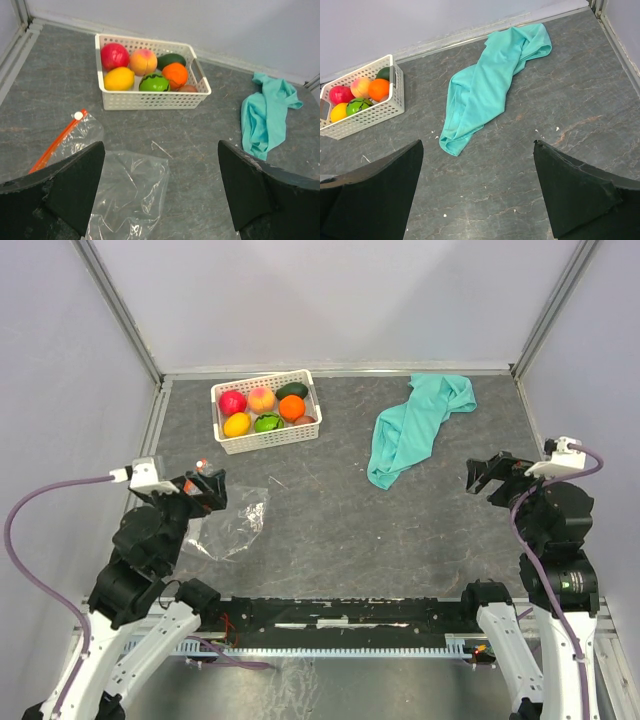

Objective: Place the food in the zip-top bag and seal the zipper
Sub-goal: Pick up the zipper food storage bag at the corner of the board.

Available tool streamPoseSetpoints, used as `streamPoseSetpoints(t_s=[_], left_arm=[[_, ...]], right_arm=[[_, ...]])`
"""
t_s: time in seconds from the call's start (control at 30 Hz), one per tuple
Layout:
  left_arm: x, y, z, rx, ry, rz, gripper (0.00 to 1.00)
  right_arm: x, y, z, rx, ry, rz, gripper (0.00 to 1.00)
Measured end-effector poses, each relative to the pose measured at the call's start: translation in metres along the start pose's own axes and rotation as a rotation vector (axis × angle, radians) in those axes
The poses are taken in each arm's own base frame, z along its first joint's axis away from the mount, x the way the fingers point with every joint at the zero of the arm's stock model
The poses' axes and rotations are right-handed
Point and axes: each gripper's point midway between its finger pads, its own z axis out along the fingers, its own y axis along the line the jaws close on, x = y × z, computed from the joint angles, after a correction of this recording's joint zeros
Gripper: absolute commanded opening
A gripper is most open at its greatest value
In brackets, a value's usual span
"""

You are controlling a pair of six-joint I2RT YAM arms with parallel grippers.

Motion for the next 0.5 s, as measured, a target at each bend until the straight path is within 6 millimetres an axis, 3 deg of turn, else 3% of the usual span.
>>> streamPoseSetpoints(t_s=[0.23,0.5], left_arm=[[0.041,0.006,0.019,-0.102,0.193,0.040,1.00],[0.100,0.016,0.035,-0.215,0.438,0.121,1.00]], right_arm=[[0.001,0.001,-0.001,-0.006,-0.002,0.019,0.99],[0.025,-0.002,0.009,-0.004,0.050,0.061,0.99]])
